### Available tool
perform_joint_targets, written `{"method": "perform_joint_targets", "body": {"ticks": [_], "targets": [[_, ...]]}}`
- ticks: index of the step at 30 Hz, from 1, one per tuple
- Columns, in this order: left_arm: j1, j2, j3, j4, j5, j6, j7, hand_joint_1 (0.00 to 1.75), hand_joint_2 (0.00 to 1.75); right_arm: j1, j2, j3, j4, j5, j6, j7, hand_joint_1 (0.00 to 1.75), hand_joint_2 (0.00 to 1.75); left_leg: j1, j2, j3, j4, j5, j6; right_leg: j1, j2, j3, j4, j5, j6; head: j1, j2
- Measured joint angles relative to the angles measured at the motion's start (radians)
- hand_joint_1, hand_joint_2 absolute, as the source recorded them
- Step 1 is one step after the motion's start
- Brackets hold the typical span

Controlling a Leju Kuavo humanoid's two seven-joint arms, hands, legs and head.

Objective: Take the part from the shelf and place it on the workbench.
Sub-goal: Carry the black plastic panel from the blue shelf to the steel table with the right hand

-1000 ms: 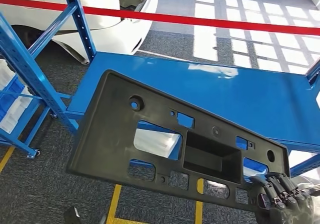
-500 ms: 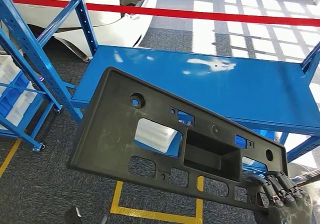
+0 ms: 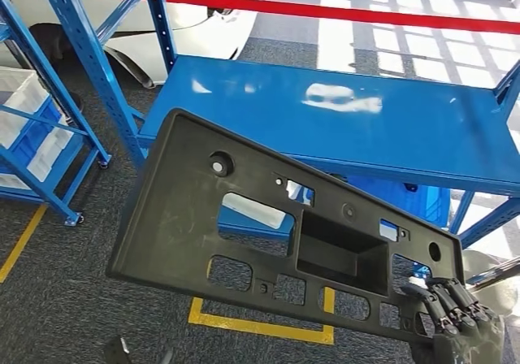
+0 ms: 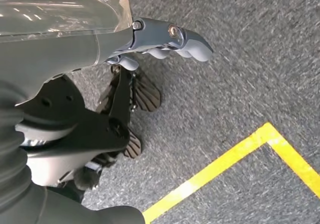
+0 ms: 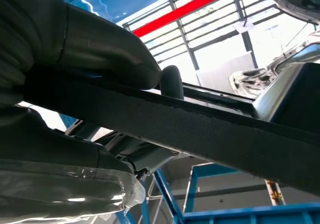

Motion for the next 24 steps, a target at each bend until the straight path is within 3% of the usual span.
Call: {"method": "perform_joint_targets", "body": {"ticks": [2, 4, 5, 6, 7, 9, 11, 13, 15, 17, 19, 20, 21, 22, 24], "targets": [[-0.001, 0.0, 0.0, 0.0, 0.0, 0.0, 0.0, 0.0, 1.75, 0.0, 0.001, 0.001, 0.001, -0.002, 0.0, 0.0, 1.75, 1.75, 0.001, 0.004, -0.025, -0.001, 0.023, 0.014, -0.003, 0.002, -0.02, 0.075, -0.09, 0.009, 0.002, 0.0], [-0.001, 0.0, 0.0, 0.0, 0.0, 0.0, 0.0, 0.0, 1.75, 0.0, 0.001, 0.001, 0.003, -0.004, 0.0, 0.001, 1.75, 1.75, -0.003, 0.006, -0.053, 0.0, 0.045, 0.021, -0.003, 0.002, -0.039, 0.198, -0.173, 0.013, 0.002, 0.0], [-0.001, 0.0, 0.0, 0.0, 0.0, 0.0, 0.0, 0.0, 1.75, 0.0, 0.001, 0.001, 0.005, -0.005, 0.0, 0.001, 1.75, 1.75, -0.006, 0.007, -0.068, 0.002, 0.056, 0.022, -0.003, 0.002, -0.038, 0.243, -0.181, 0.012, 0.002, 0.0], [-0.001, 0.0, 0.0, 0.0, 0.0, 0.0, 0.0, 0.0, 1.75, 0.0, 0.001, 0.001, 0.006, -0.006, 0.0, 0.001, 1.75, 1.75, -0.009, 0.007, -0.082, 0.003, 0.067, 0.023, -0.002, 0.003, -0.024, 0.258, -0.165, 0.01, 0.002, 0.0], [-0.001, 0.0, 0.0, 0.0, 0.0, 0.0, 0.0, 0.0, 1.75, 0.0, 0.001, 0.001, 0.007, -0.006, 0.0, 0.002, 1.75, 1.75, -0.012, 0.008, -0.096, 0.004, 0.077, 0.024, -0.001, 0.003, 0.006, 0.238, -0.136, 0.006, 0.002, 0.0], [-0.001, 0.0, 0.0, 0.0, 0.0, 0.0, 0.0, 0.0, 1.75, -0.002, 0.001, 0.001, 0.007, -0.007, 0.0, 0.002, 1.75, 1.75, -0.018, 0.006, -0.117, 0.006, 0.095, 0.023, 0.008, 0.007, 0.111, 0.106, -0.092, -0.011, 0.002, 0.0], [-0.002, -0.002, 0.0, 0.0, 0.0, 0.0, 0.001, 0.0, 1.75, -0.004, 0.001, 0.001, 0.006, -0.007, 0.0, 0.002, 1.75, 1.75, -0.022, 0.005, -0.127, 0.007, 0.113, 0.017, 0.018, 0.01, 0.211, -0.045, -0.096, -0.029, 0.0, 0.0], [-0.003, -0.002, 0.0, 0.0, 0.0, 0.0, 0.001, 0.0, 1.75, -0.005, 0.001, 0.001, 0.005, -0.008, -0.001, 0.002, 1.75, 1.75, -0.022, 0.005, -0.136, 0.006, 0.132, 0.007, 0.024, 0.011, 0.242, -0.109, -0.103, -0.037, -0.001, 0.0], [-0.002, -0.002, 0.0, 0.0, 0.0, 0.001, 0.001, 0.0, 1.75, -0.005, 0.002, 0.001, 0.005, -0.009, -0.001, 0.001, 1.75, 1.75, -0.019, 0.002, -0.147, 0.017, 0.118, -0.004, 0.022, 0.006, 0.227, -0.115, -0.086, -0.046, -0.001, 0.0], [0.0, -0.001, 0.0, 0.0, 0.0, 0.002, 0.002, 0.0, 1.75, -0.005, 0.002, 0.001, 0.006, -0.009, 0.0, 0.0, 1.75, 1.75, -0.016, -0.001, -0.167, 0.086, 0.032, -0.016, 0.017, 0.0, 0.201, -0.115, -0.064, -0.055, -0.002, 0.0], [0.0, 0.0, 0.0, 0.0, 0.0, 0.002, 0.002, 0.0, 1.75, -0.004, 0.003, 0.001, 0.006, -0.009, 0.0, -0.001, 1.75, 1.75, -0.011, -0.002, -0.191, 0.211, -0.062, -0.025, 0.018, -0.001, 0.163, -0.103, -0.043, -0.057, -0.003, 0.0], [0.0, 0.0, 0.0, 0.0, 0.0, 0.002, 0.002, 0.0, 1.75, -0.004, 0.003, 0.001, 0.006, -0.009, 0.0, -0.001, 1.75, 1.75, -0.008, -0.002, -0.197, 0.265, -0.077, -0.028, 0.017, -0.002, 0.142, -0.094, -0.033, -0.056, -0.003, 0.0], [0.0, 0.0, 0.0, 0.0, 0.0, 0.002, 0.002, 0.0, 1.75, -0.003, 0.004, 0.001, 0.007, -0.009, 0.0, -0.001, 1.75, 1.75, -0.006, -0.002, -0.191, 0.295, -0.067, -0.031, 0.017, -0.003, 0.119, -0.083, -0.025, -0.055, -0.003, 0.0], [0.0, 0.0, 0.0, 0.0, 0.0, 0.002, 0.002, 0.0, 1.75, -0.003, 0.004, 0.001, 0.007, -0.009, 0.0, -0.002, 1.75, 1.75, -0.004, -0.002, -0.171, 0.292, -0.039, -0.033, 0.016, -0.003, 0.095, -0.071, -0.017, -0.053, -0.003, 0.0], [-0.002, 0.001, 0.0, 0.0, 0.0, 0.002, 0.002, 0.0, 1.75, -0.003, 0.005, 0.001, 0.007, -0.009, 0.0, -0.002, 1.75, 1.75, 0.0, -0.002, -0.089, 0.194, 0.009, -0.035, 0.015, -0.004, 0.052, -0.044, -0.006, -0.045, -0.003, 0.0]]}}
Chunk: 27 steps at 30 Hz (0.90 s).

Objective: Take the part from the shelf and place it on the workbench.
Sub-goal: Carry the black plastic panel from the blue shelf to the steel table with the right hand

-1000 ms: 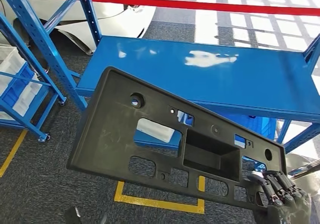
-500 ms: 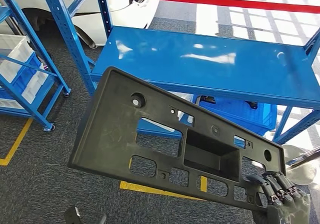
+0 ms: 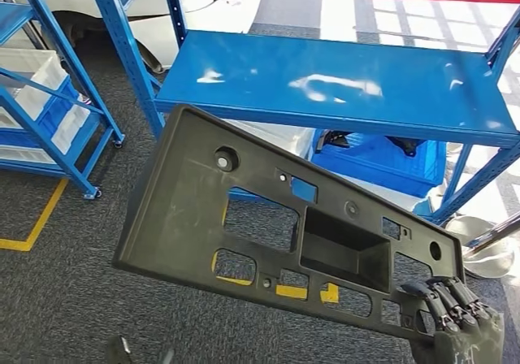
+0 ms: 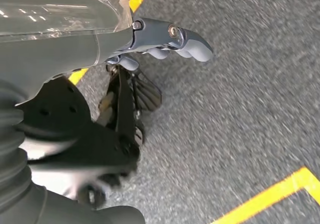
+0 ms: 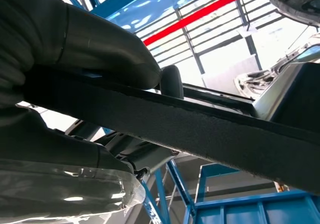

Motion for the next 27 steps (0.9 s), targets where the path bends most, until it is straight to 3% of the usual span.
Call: {"method": "perform_joint_targets", "body": {"ticks": [2, 4, 6, 7, 10, 11, 12, 13, 14, 16, 18, 19, 21, 22, 25, 26, 27], "targets": [[-0.002, 0.0, 0.0, 0.0, 0.0, 0.0, 0.0, 0.0, 1.75, 0.0, 0.0, 0.0, 0.0, 0.0, 0.0, 0.0, 1.75, 1.75, 0.0, -0.001, 0.086, -0.133, -0.014, 0.006, 0.001, 0.0, -0.029, 0.023, 0.011, 0.01, 0.001, 0.0], [-0.003, 0.0, 0.0, 0.0, 0.0, 0.0, 0.0, 0.0, 1.75, 0.0, 0.001, -0.001, 0.0, -0.001, 0.0, -0.002, 1.75, 1.75, -0.005, -0.001, 0.113, -0.189, -0.032, 0.02, 0.0, 0.0, -0.041, 0.031, 0.027, 0.021, 0.001, 0.0], [-0.002, 0.0, 0.0, 0.0, 0.0, 0.0, -0.001, 0.0, 1.75, 0.002, 0.001, -0.001, 0.0, -0.003, 0.0, -0.005, 1.75, 1.75, -0.005, 0.002, 0.097, -0.19, -0.015, 0.038, -0.003, 0.002, -0.05, 0.034, 0.023, 0.033, 0.002, 0.0], [-0.001, 0.0, 0.0, 0.0, 0.0, 0.0, -0.001, 0.0, 1.75, 0.004, 0.001, -0.002, 0.0, -0.003, 0.0, -0.006, 1.75, 1.75, -0.004, 0.004, 0.086, -0.192, -0.003, 0.048, -0.005, 0.003, -0.057, 0.05, -0.005, 0.039, 0.002, 0.0], [-0.001, 0.0, 0.0, 0.0, 0.0, 0.0, -0.001, 0.0, 1.75, 0.005, 0.002, -0.003, 0.0, -0.004, 0.0, -0.006, 1.75, 1.75, -0.005, 0.008, 0.041, -0.191, 0.035, 0.061, -0.009, 0.005, -0.087, 0.201, -0.148, 0.052, 0.003, 0.0], [-0.001, 0.0, 0.0, 0.0, 0.0, 0.0, -0.001, 0.0, 1.75, 0.005, 0.002, -0.003, 0.001, -0.006, 0.0, -0.006, 1.75, 1.75, -0.006, 0.009, 0.025, -0.189, 0.047, 0.062, -0.009, 0.005, -0.093, 0.259, -0.171, 0.054, 0.004, 0.0], [-0.001, 0.0, 0.0, 0.0, 0.0, 0.0, -0.001, 0.0, 1.75, 0.005, 0.002, -0.004, 0.002, -0.008, 0.0, -0.006, 1.75, 1.75, -0.007, 0.01, 0.008, -0.187, 0.059, 0.062, -0.01, 0.005, -0.087, 0.294, -0.168, 0.055, 0.003, 0.0], [-0.001, 0.0, 0.0, 0.0, 0.0, 0.0, -0.001, 0.0, 1.75, 0.005, 0.002, -0.004, 0.003, -0.01, 0.0, -0.006, 1.75, 1.75, -0.008, 0.01, -0.008, -0.186, 0.071, 0.062, -0.01, 0.006, -0.065, 0.295, -0.145, 0.054, 0.003, 0.0], [-0.001, 0.0, 0.0, 0.0, 0.0, 0.0, -0.002, 0.0, 1.75, 0.005, 0.002, -0.004, 0.004, -0.013, 0.0, -0.006, 1.75, 1.75, -0.01, 0.01, -0.023, -0.184, 0.081, 0.061, -0.009, 0.006, -0.026, 0.258, -0.114, 0.051, 0.003, 0.0], [-0.001, -0.001, 0.0, 0.0, 0.0, 0.0, -0.002, 0.0, 1.75, 0.004, 0.002, -0.006, 0.004, -0.018, 0.0, -0.005, 1.75, 1.75, -0.014, 0.009, -0.042, -0.183, 0.1, 0.058, -0.005, 0.012, 0.09, 0.105, -0.08, 0.037, 0.003, 0.0], [-0.002, -0.002, 0.0, 0.0, 0.0, 0.0, -0.002, 0.0, 1.75, 0.002, 0.003, -0.007, 0.004, -0.024, 0.0, -0.003, 1.75, 1.75, -0.016, 0.007, -0.052, -0.183, 0.118, 0.05, 0.001, 0.016, 0.179, -0.032, -0.092, 0.023, 0.002, 0.0], [-0.002, -0.002, 0.0, 0.0, 0.0, 0.0, -0.003, 0.0, 1.75, 0.002, 0.004, -0.008, 0.005, -0.029, 0.0, 0.0, 1.75, 1.75, -0.016, 0.007, -0.056, -0.184, 0.127, 0.044, 0.004, 0.016, 0.196, -0.065, -0.096, 0.019, 0.002, 0.0], [-0.001, -0.001, 0.0, 0.0, 0.0, 0.0, -0.006, 0.0, 1.75, 0.003, 0.006, -0.007, 0.007, -0.047, 0.0, 0.011, 1.75, 1.75, -0.015, 0.006, -0.065, -0.183, 0.133, 0.032, 0.003, 0.014, 0.187, -0.076, -0.085, 0.008, 0.001, 0.0], [0.001, -0.001, 0.0, 0.0, 0.0, 0.0, -0.008, 0.0, 1.75, 0.003, 0.006, -0.007, 0.008, -0.058, 0.0, 0.016, 1.75, 1.75, -0.014, 0.004, -0.073, -0.168, 0.113, 0.027, 0.002, 0.012, 0.178, -0.078, -0.074, 0.002, 0.001, 0.0], [0.003, -0.001, 0.0, 0.0, 0.0, 0.0, -0.011, 0.0, 1.75, 0.004, 0.011, -0.007, 0.01, -0.083, 0.0, 0.027, 1.75, 1.75, -0.007, 0.0, -0.12, -0.017, -0.017, 0.012, -0.001, 0.007, 0.141, -0.077, -0.043, -0.01, 0.0, 0.0], [0.004, -0.001, 0.0, 0.0, 0.0, 0.0, -0.011, 0.0, 1.75, 0.005, 0.013, -0.007, 0.011, -0.086, 0.0, 0.028, 1.75, 1.75, -0.005, 0.0, -0.133, 0.043, -0.043, 0.008, -0.001, 0.007, 0.128, -0.074, -0.035, -0.01, 0.0, 0.0], [0.005, 0.0, 0.0, 0.0, 0.0, 0.0, -0.011, 0.0, 1.75, 0.005, 0.015, -0.007, 0.012, -0.087, 0.0, 0.028, 1.75, 1.75, -0.003, 0.0, -0.136, 0.083, -0.047, 0.005, -0.001, 0.007, 0.115, -0.069, -0.029, -0.009, 0.0, 0.0]]}}
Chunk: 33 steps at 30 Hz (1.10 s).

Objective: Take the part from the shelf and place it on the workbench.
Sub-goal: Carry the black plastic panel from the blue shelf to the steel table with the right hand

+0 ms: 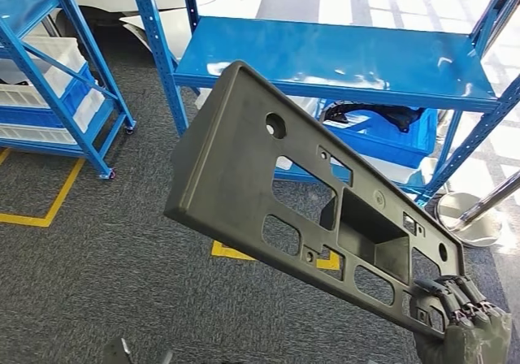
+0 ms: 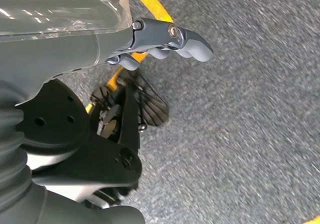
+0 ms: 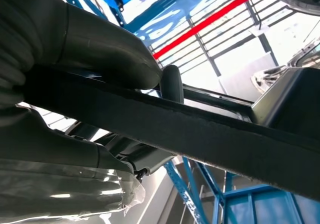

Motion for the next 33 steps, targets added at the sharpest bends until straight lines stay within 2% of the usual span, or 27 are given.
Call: {"method": "perform_joint_targets", "body": {"ticks": [1, 2, 3, 4, 5, 6, 8, 10, 11, 12, 14, 15, 16, 17, 19, 20, 21, 22, 24, 26, 27, 29, 30, 31, 32, 33], "targets": [[0.001, 0.0, 0.0, 0.0, 0.0, 0.0, 0.0, 0.0, 1.75, 0.0, 0.001, 0.0, 0.001, -0.001, 0.0, 0.0, 1.75, 1.75, 0.002, 0.0, 0.012, 0.007, 0.016, -0.002, 0.0, 0.0, -0.013, 0.007, 0.004, 0.002, 0.0, 0.0], [0.001, 0.0, 0.0, 0.0, 0.0, 0.0, 0.0, 0.0, 1.75, 0.0, 0.002, 0.0, 0.002, -0.001, 0.0, 0.0, 1.75, 1.75, 0.004, 0.0, 0.044, -0.027, 0.042, -0.003, -0.001, 0.0, -0.025, 0.016, 0.007, 0.003, 0.0, 0.0], [0.001, 0.0, 0.0, 0.0, 0.0, 0.0, 0.0, 0.0, 1.75, 0.0, 0.003, 0.0, 0.002, -0.001, 0.0, 0.0, 1.75, 1.75, 0.006, 0.0, 0.09, -0.094, 0.065, -0.003, -0.001, 0.0, -0.036, 0.027, 0.007, 0.006, 0.0, 0.0], [0.001, 0.0, 0.0, 0.0, 0.0, 0.0, -0.001, 0.0, 1.75, 0.0, 0.004, 0.0, 0.002, -0.001, 0.0, 0.0, 1.75, 1.75, 0.006, 0.0, 0.138, -0.167, 0.075, -0.002, 0.0, 0.0, -0.047, 0.039, 0.007, 0.008, 0.0, 0.0], [0.0, 0.0, 0.0, 0.0, 0.0, 0.0, -0.001, 0.0, 1.75, 0.0, 0.005, 0.0, 0.002, -0.001, 0.0, 0.0, 1.75, 1.75, 0.006, 0.0, 0.173, -0.226, 0.077, 0.0, 0.001, 0.0, -0.055, 0.049, 0.007, 0.012, 0.0, 0.0], [-0.001, 0.0, 0.0, 0.0, 0.0, 0.0, -0.001, 0.0, 1.75, 0.0, 0.005, 0.0, 0.002, -0.001, 0.0, 0.0, 1.75, 1.75, 0.006, 0.0, 0.19, -0.259, 0.072, 0.002, 0.002, 0.0, -0.062, 0.056, 0.008, 0.018, 0.0, 0.0], [0.0, 0.0, 0.0, 0.0, 0.0, 0.0, -0.001, 0.0, 1.75, 0.0, 0.006, 0.0, 0.002, -0.001, 0.0, 0.0, 1.75, 1.75, 0.004, 0.0, 0.188, -0.271, 0.07, 0.012, 0.002, 0.001, -0.071, 0.061, 0.014, 0.029, 0.001, 0.0], [0.0, 0.0, 0.0, 0.0, 0.0, 0.0, -0.001, 0.0, 1.75, 0.0, 0.007, 0.0, 0.002, -0.002, 0.0, 0.0, 1.75, 1.75, 0.006, 0.002, 0.182, -0.276, 0.079, 0.029, -0.001, 0.003, -0.08, 0.077, -0.002, 0.042, 0.002, 0.0], [-0.001, 0.0, 0.0, 0.0, 0.0, 0.0, -0.001, 0.0, 1.75, 0.001, 0.007, -0.001, 0.002, -0.007, 0.0, -0.002, 1.75, 1.75, 0.008, 0.003, 0.179, -0.279, 0.084, 0.037, -0.003, 0.003, -0.093, 0.108, -0.027, 0.047, 0.002, 0.0], [-0.001, -0.001, 0.0, 0.0, 0.0, 0.0, -0.001, 0.0, 1.75, 0.001, 0.007, -0.001, 0.002, -0.017, 0.0, -0.008, 1.75, 1.75, 0.009, 0.004, 0.174, -0.279, 0.089, 0.042, -0.005, 0.004, -0.114, 0.161, -0.063, 0.053, 0.002, 0.0], [0.001, -0.001, 0.0, 0.0, 0.0, 0.0, -0.001, 0.0, 1.75, 0.003, 0.015, -0.007, 0.001, -0.051, 0.0, -0.037, 1.75, 1.75, 0.009, 0.005, 0.163, -0.278, 0.095, 0.046, -0.01, 0.004, -0.168, 0.297, -0.13, 0.062, 0.002, 0.0], [0.002, -0.001, 0.0, 0.0, 0.0, 0.0, -0.001, 0.0, 1.75, 0.005, 0.023, -0.012, 0.001, -0.071, 0.0, -0.06, 1.75, 1.75, 0.008, 0.007, 0.16, -0.278, 0.098, 0.045, -0.012, 0.004, -0.183, 0.342, -0.143, 0.065, 0.002, 0.0], [0.003, -0.001, 0.0, 0.0, 0.0, 0.0, -0.001, 0.0, 1.75, 0.008, 0.032, -0.019, 0.001, -0.086, 0.0, -0.083, 1.75, 1.75, 0.009, 0.008, 0.158, -0.277, 0.1, 0.045, -0.013, 0.003, -0.179, 0.348, -0.135, 0.067, 0.002, 0.0], [0.004, -0.001, 0.0, 0.0, 0.0, 0.0, 0.0, 0.0, 1.75, 0.01, 0.041, -0.025, 0.0, -0.098, 0.0, -0.102, 1.75, 1.75, 0.009, 0.011, 0.158, -0.277, 0.101, 0.044, -0.015, 0.002, -0.156, 0.311, -0.108, 0.068, 0.002, 0.0], [0.003, -0.001, 0.0, 0.0, 0.0, 0.0, 0.0, 0.0, 1.75, 0.011, 0.055, -0.034, -0.004, -0.107, 0.0, -0.119, 1.75, 1.75, 0.008, 0.018, 0.161, -0.277, 0.101, 0.041, -0.014, -0.018, -0.079, 0.165, -0.038, 0.067, 0.002, 0.0], [0.003, -0.001, 0.0, 0.0, 0.0, 0.0, 0.0, 0.0, 1.75, 0.011, 0.061, -0.038, -0.006, -0.109, 0.0, -0.122, 1.75, 1.75, 0.006, 0.022, 0.16, -0.276, 0.102, 0.038, -0.011, -0.028, -0.051, 0.104, -0.016, 0.062, 0.002, 0.0], [0.003, -0.001, 0.0, 0.0, 0.0, 0.0, 0.0, 0.0, 1.75, 0.011, 0.067, -0.042, -0.008, -0.11, 0.0, -0.124, 1.75, 1.75, 0.003, 0.027, 0.158, -0.275, 0.102, 0.034, -0.009, -0.036, -0.037, 0.067, -0.007, 0.057, 0.002, 0.0], [0.004, -0.001, 0.0, 0.0, 0.0, 0.0, 0.0, 0.0, 1.75, 0.011, 0.072, -0.044, -0.009, -0.113, 0.0, -0.126, 1.75, 1.75, 0.0, 0.033, 0.156, -0.274, 0.103, 0.029, -0.006, -0.036, -0.036, 0.055, -0.009, 0.051, 0.001, 0.0], [0.004, -0.001, 0.0, 0.0, 0.0, 0.0, 0.001, 0.0, 1.75, 0.014, 0.082, -0.049, -0.011, -0.118, 0.0, -0.13, 1.75, 1.75, -0.001, 0.046, 0.152, -0.273, 0.102, 0.019, -0.007, -0.021, -0.044, 0.051, -0.004, 0.038, 0.001, 0.0], [0.002, -0.001, 0.0, 0.0, 0.0, 0.0, 0.002, 0.0, 1.75, 0.014, 0.092, -0.055, -0.014, -0.122, 0.0, -0.135, 1.75, 1.75, 0.001, 0.035, 0.139, -0.239, 0.07, 0.009, -0.011, -0.009, -0.05, 0.047, 0.004, 0.022, 0.0, 0.0], [0.001, -0.001, 0.0, 0.0, 0.0, 0.0, 0.004, 0.0, 1.75, 0.014, 0.097, -0.057, -0.015, -0.124, 0.0, -0.138, 1.75, 1.75, 0.002, 0.024, 0.119, -0.191, 0.037, 0.006, -0.013, -0.003, -0.053, 0.045, 0.008, 0.015, 0.0, 0.0], [0.003, -0.001, 0.0, 0.0, 0.0, 0.001, 0.006, 0.0, 1.75, 0.015, 0.105, -0.06, -0.015, -0.128, 0.0, -0.144, 1.75, 1.75, 0.003, 0.007, 0.061, -0.052, -0.031, 0.004, -0.01, 0.011, -0.061, 0.046, 0.013, 0.008, 0.0, 0.0], [0.005, 0.0, 0.0, 0.0, 0.0, 0.002, 0.006, 0.0, 1.75, 0.015, 0.108, -0.061, -0.015, -0.13, 0.0, -0.146, 1.75, 1.75, 0.003, 0.005, 0.04, 0.001, -0.048, 0.004, -0.009, 0.02, -0.065, 0.047, 0.015, 0.006, 0.0, 0.0], [0.006, 0.0, 0.0, 0.0, 0.0, 0.002, 0.006, 0.0, 1.75, 0.016, 0.11, -0.062, -0.015, -0.13, 0.0, -0.147, 1.75, 1.75, 0.003, 0.003, 0.033, 0.02, -0.046, 0.005, -0.008, 0.029, -0.067, 0.048, 0.017, 0.006, 0.0, 0.0], [0.006, 0.0, 0.0, 0.0, 0.0, 0.003, 0.006, 0.0, 1.75, 0.016, 0.113, -0.062, -0.015, -0.13, 0.0, -0.147, 1.75, 1.75, 0.003, 0.0, 0.046, -0.003, -0.024, 0.007, -0.008, 0.04, -0.068, 0.05, 0.017, 0.006, 0.0, 0.0], [0.005, 0.0, 0.0, 0.0, 0.0, 0.003, 0.006, 0.0, 1.75, 0.016, 0.115, -0.063, -0.015, -0.13, 0.0, -0.147, 1.75, 1.75, 0.003, -0.007, 0.075, -0.061, 0.011, 0.011, -0.007, 0.051, -0.069, 0.054, 0.017, 0.007, 0.0, 0.0]]}}
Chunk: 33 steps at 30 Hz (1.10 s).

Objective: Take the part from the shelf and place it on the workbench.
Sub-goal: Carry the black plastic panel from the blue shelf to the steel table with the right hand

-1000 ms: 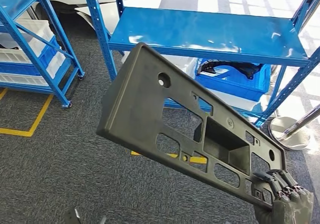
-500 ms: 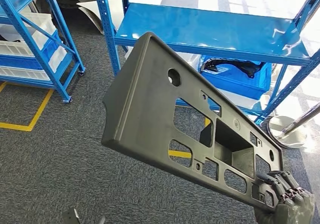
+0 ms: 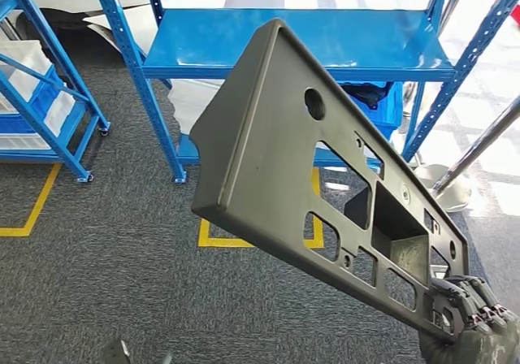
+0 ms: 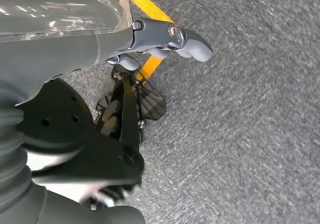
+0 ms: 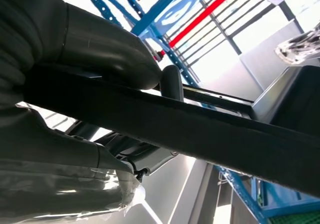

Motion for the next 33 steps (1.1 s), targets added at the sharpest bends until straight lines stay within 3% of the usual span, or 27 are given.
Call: {"method": "perform_joint_targets", "body": {"ticks": [2, 3, 4, 6, 7, 9, 11, 12, 13, 14, 16, 18, 20, 22, 24, 26, 28, 29, 30, 31, 33], "targets": [[-0.001, 0.0, 0.0, 0.0, 0.0, 0.0, 0.0, 0.0, 1.75, -0.001, 0.003, -0.001, 0.0, -0.001, 0.0, 0.0, 1.75, 1.75, 0.002, -0.035, 0.062, -0.133, 0.058, 0.007, 0.001, 0.022, -0.007, 0.01, -0.002, 0.005, 0.001, 0.0], [-0.001, 0.001, 0.0, 0.0, 0.0, 0.001, 0.0, 0.0, 1.75, -0.002, 0.004, -0.002, 0.0, -0.001, 0.0, 0.0, 1.75, 1.75, 0.003, -0.05, 0.078, -0.173, 0.07, 0.009, 0.001, 0.031, -0.014, 0.016, -0.001, 0.01, 0.001, 0.0], [-0.001, 0.001, 0.0, 0.0, 0.0, 0.001, 0.001, 0.0, 1.75, -0.001, 0.005, -0.003, 0.0, -0.002, -0.001, 0.0, 1.75, 1.75, 0.004, -0.058, 0.083, -0.19, 0.07, 0.009, 0.001, 0.04, -0.022, 0.019, 0.001, 0.015, 0.001, 0.0], [-0.003, 0.0, 0.0, 0.0, 0.002, 0.002, 0.001, 0.0, 1.75, 0.001, 0.007, -0.005, -0.001, -0.003, -0.002, 0.0, 1.75, 1.75, 0.004, -0.044, 0.081, -0.197, 0.07, 0.013, -0.002, 0.057, -0.034, 0.022, 0.005, 0.027, 0.0, 0.0], [-0.004, 0.0, 0.0, 0.0, 0.004, 0.003, 0.001, 0.0, 1.75, 0.003, 0.007, -0.006, -0.002, -0.003, -0.002, 0.0, 1.75, 1.75, 0.006, -0.034, 0.081, -0.199, 0.073, 0.017, -0.002, 0.051, -0.038, 0.028, 0.0, 0.032, 0.001, 0.0], [-0.007, -0.001, 0.0, 0.0, 0.008, 0.002, 0.002, 0.0, 1.75, 0.001, 0.008, -0.008, -0.002, -0.003, -0.003, 0.0, 1.75, 1.75, 0.012, -0.011, 0.081, -0.203, 0.077, 0.025, -0.001, 0.011, -0.064, 0.087, -0.041, 0.042, 0.004, 0.0], [-0.006, -0.001, 0.0, 0.0, 0.007, 0.001, 0.004, 0.0, 1.75, 0.0, 0.009, -0.01, -0.003, -0.004, -0.003, 0.0, 1.75, 1.75, 0.011, 0.013, 0.08, -0.203, 0.077, 0.027, -0.003, -0.03, -0.12, 0.215, -0.106, 0.054, 0.007, 0.0], [-0.005, -0.001, 0.0, -0.001, 0.006, 0.001, 0.004, 0.0, 1.75, 0.0, 0.009, -0.011, -0.002, -0.005, -0.003, 0.001, 1.75, 1.75, 0.01, 0.026, 0.079, -0.203, 0.076, 0.027, -0.006, -0.038, -0.145, 0.272, -0.126, 0.058, 0.007, 0.0], [-0.005, -0.001, 0.0, -0.001, 0.006, 0.001, 0.005, 0.0, 1.75, 0.0, 0.009, -0.013, -0.002, -0.006, -0.003, 0.003, 1.75, 1.75, 0.009, 0.038, 0.079, -0.203, 0.076, 0.027, -0.009, -0.042, -0.156, 0.299, -0.129, 0.062, 0.007, 0.0], [-0.005, 0.0, 0.0, -0.001, 0.006, 0.001, 0.005, 0.0, 1.75, 0.001, 0.009, -0.015, -0.002, -0.006, -0.003, 0.004, 1.75, 1.75, 0.009, 0.05, 0.08, -0.203, 0.076, 0.027, -0.011, -0.046, -0.147, 0.286, -0.113, 0.064, 0.007, 0.0], [-0.008, -0.001, 0.0, -0.001, 0.006, 0.0, 0.006, 0.0, 1.75, 0.0, 0.009, -0.02, -0.002, -0.006, -0.003, 0.005, 1.75, 1.75, 0.009, 0.068, 0.082, -0.203, 0.074, 0.024, -0.011, -0.065, -0.079, 0.157, -0.047, 0.063, 0.007, 0.0], [-0.011, -0.002, 0.0, -0.001, 0.006, -0.001, 0.006, 0.0, 1.75, -0.001, 0.009, -0.023, -0.003, -0.006, -0.003, 0.005, 1.75, 1.75, 0.005, 0.082, 0.084, -0.203, 0.071, 0.018, -0.003, -0.092, -0.021, 0.039, -0.007, 0.052, 0.006, 0.0], [-0.011, -0.002, 0.0, -0.001, 0.006, -0.001, 0.006, 0.0, 1.75, -0.001, 0.009, -0.025, -0.004, -0.008, -0.003, 0.005, 1.75, 1.75, 0.002, 0.096, 0.084, -0.203, 0.07, 0.009, 0.004, -0.093, -0.013, 0.014, -0.006, 0.039, 0.005, 0.0], [-0.012, -0.003, 0.0, -0.001, 0.006, -0.001, 0.007, 0.0, 1.75, 0.001, 0.009, -0.027, -0.006, -0.012, -0.003, 0.004, 1.75, 1.75, 0.003, 0.103, 0.087, -0.204, 0.067, -0.001, 0.002, -0.074, -0.017, 0.01, -0.001, 0.026, 0.005, 0.0], [-0.014, -0.004, 0.0, -0.001, 0.006, -0.001, 0.008, 0.0, 1.75, 0.001, 0.01, -0.03, -0.009, -0.014, -0.003, 0.0, 1.75, 1.75, 0.006, 0.067, 0.073, -0.163, 0.032, -0.009, -0.003, -0.056, -0.017, 0.001, 0.008, 0.011, 0.004, 0.0], [-0.012, -0.004, 0.0, -0.001, 0.006, 0.0, 0.009, 0.0, 1.75, 0.001, 0.011, -0.03, -0.011, -0.016, -0.004, -0.003, 1.75, 1.75, 0.007, 0.021, 0.022, -0.045, -0.034, -0.009, -0.005, -0.037, -0.018, -0.001, 0.013, 0.003, 0.003, 0.0], [-0.008, -0.004, 0.0, -0.001, 0.006, 0.003, 0.01, 0.0, 1.75, 0.003, 0.013, -0.031, -0.011, -0.017, -0.004, -0.004, 1.75, 1.75, 0.006, 0.01, -0.03, 0.068, -0.071, -0.009, -0.004, -0.012, -0.02, 0.0, 0.014, 0.002, 0.003, 0.0], [-0.007, -0.003, 0.0, -0.001, 0.006, 0.004, 0.01, 0.0, 1.75, 0.004, 0.014, -0.033, -0.011, -0.018, -0.004, -0.004, 1.75, 1.75, 0.005, 0.008, -0.036, 0.077, -0.062, -0.008, -0.003, 0.001, -0.021, 0.002, 0.014, 0.002, 0.003, 0.0], [-0.007, -0.003, 0.0, -0.001, 0.006, 0.004, 0.01, 0.0, 1.75, 0.006, 0.014, -0.034, -0.011, -0.02, -0.004, -0.006, 1.75, 1.75, 0.006, 0.005, -0.023, 0.044, -0.032, -0.006, -0.003, 0.016, -0.02, 0.004, 0.013, 0.003, 0.003, 0.0], [-0.008, -0.003, 0.0, -0.001, 0.006, 0.004, 0.01, 0.0, 1.75, 0.007, 0.015, -0.036, -0.012, -0.021, -0.004, -0.007, 1.75, 1.75, 0.007, -0.004, 0.004, -0.02, 0.009, -0.004, -0.004, 0.03, -0.02, 0.008, 0.012, 0.004, 0.003, 0.0], [-0.01, -0.003, 0.0, -0.001, 0.006, 0.004, 0.01, 0.0, 1.75, 0.008, 0.016, -0.039, -0.012, -0.022, -0.003, -0.011, 1.75, 1.75, 0.013, -0.049, 0.055, -0.142, 0.062, -0.001, -0.004, 0.055, -0.026, 0.02, 0.008, 0.012, 0.004, 0.0]]}}
